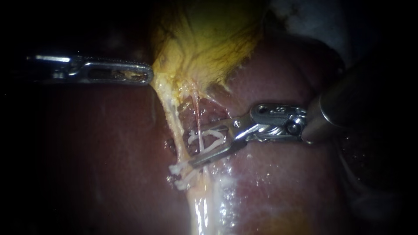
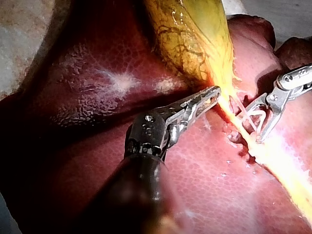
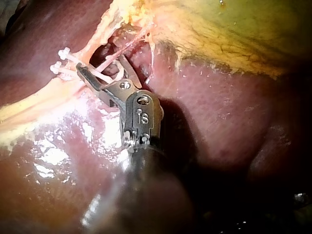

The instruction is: Clipping third clip left tube

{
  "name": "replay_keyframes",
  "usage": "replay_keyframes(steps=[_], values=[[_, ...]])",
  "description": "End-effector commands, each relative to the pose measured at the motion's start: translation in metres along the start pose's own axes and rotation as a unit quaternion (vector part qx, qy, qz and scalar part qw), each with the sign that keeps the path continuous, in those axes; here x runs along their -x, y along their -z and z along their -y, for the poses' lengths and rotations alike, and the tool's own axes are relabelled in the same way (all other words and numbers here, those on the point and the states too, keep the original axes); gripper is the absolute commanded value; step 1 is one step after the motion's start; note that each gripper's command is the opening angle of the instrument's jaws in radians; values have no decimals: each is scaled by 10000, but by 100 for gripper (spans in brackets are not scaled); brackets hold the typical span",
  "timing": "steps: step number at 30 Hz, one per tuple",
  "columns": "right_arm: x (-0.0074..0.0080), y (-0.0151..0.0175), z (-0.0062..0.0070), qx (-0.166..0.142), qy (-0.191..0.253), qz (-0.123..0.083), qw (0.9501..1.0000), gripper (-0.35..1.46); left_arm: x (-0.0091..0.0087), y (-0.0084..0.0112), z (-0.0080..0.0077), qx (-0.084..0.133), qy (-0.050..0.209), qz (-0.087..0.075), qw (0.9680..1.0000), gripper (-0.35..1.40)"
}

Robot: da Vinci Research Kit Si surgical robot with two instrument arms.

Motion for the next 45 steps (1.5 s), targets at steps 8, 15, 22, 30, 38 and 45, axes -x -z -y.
replay_keyframes(steps=[8, 15, 22, 30, 38, 45], values=[[1, 14, 2, -39, -2, 11, 10000, 54, 0, 1, 0, -1, -1, -1, 10000, -35], [2, 40, 2, -110, -6, 30, 9999, 54, 0, 1, 0, -1, -1, -1, 10000, -35], [-2, 65, 5, -184, -26, 45, 9998, 54, 0, 1, 0, -1, -1, -1, 10000, -35], [-23, 87, 15, -311, -95, -80, 9994, 53, 0, 1, 0, -1, -1, -1, 10000, -35], [-37, 84, 25, -558, -112, -340, 9978, 53, 0, 1, 0, -1, -1, -1, 10000, -35], [-38, 64, 27, -833, 8, -298, 9961, 53, 0, 1, 0, -1, -1, -1, 10000, -35]])
